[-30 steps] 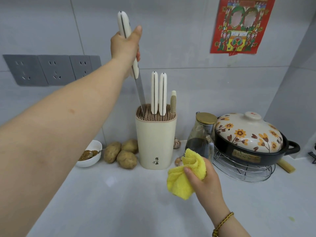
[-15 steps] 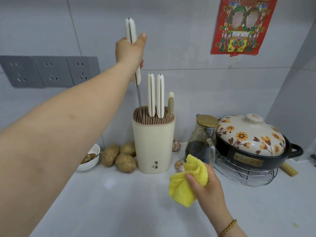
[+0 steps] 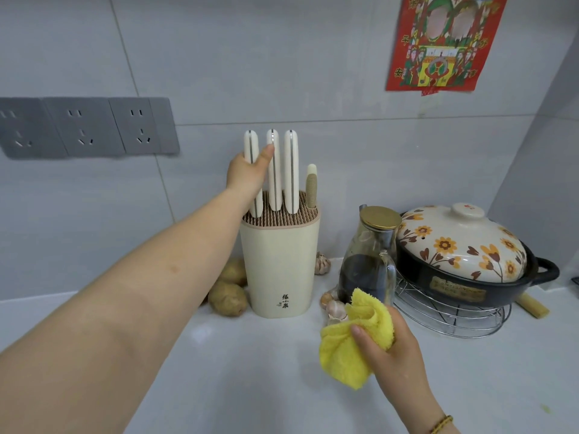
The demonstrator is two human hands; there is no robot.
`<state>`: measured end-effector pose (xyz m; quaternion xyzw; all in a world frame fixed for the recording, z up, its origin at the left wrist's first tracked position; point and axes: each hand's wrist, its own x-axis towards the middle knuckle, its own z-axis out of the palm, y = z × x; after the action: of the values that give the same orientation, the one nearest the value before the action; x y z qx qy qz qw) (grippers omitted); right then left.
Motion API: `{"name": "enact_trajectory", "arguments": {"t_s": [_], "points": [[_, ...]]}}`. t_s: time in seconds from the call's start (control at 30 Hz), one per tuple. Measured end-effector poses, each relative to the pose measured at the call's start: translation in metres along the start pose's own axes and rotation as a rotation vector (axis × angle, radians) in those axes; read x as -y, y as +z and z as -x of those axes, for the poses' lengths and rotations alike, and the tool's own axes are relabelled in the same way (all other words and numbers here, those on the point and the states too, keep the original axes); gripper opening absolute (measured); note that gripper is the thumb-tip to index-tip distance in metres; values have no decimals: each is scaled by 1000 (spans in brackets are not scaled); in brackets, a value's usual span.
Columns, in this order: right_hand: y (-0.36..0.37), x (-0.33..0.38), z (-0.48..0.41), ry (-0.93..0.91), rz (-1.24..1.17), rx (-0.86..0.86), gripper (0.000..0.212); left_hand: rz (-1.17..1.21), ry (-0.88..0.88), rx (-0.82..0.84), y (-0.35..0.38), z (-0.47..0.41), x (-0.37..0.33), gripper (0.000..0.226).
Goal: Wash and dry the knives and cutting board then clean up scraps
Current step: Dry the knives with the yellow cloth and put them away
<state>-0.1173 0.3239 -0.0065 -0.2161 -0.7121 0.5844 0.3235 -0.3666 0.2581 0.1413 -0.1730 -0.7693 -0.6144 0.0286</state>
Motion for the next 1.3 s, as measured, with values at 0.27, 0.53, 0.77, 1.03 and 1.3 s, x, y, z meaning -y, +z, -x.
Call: {"name": "enact_trajectory", "arguments": {"t_s": [0.27, 0.53, 0.77, 1.03, 1.3], "points": [[4, 3, 1, -7, 4, 9, 39, -47, -50, 48, -3, -7, 0, 52], [-7, 27, 13, -18, -14, -85, 34, -214, 12, -128, -32, 20, 6, 54], [-32, 57, 57, -85, 47, -207, 27, -140, 198, 166, -25, 110, -8, 18], [-112, 72, 151, -7, 113, -503, 19, 34, 206, 742, 24, 270, -13, 29], [-210, 67, 241, 75, 273, -672, 24, 66, 184, 1042, 73, 393, -16, 28]]}}
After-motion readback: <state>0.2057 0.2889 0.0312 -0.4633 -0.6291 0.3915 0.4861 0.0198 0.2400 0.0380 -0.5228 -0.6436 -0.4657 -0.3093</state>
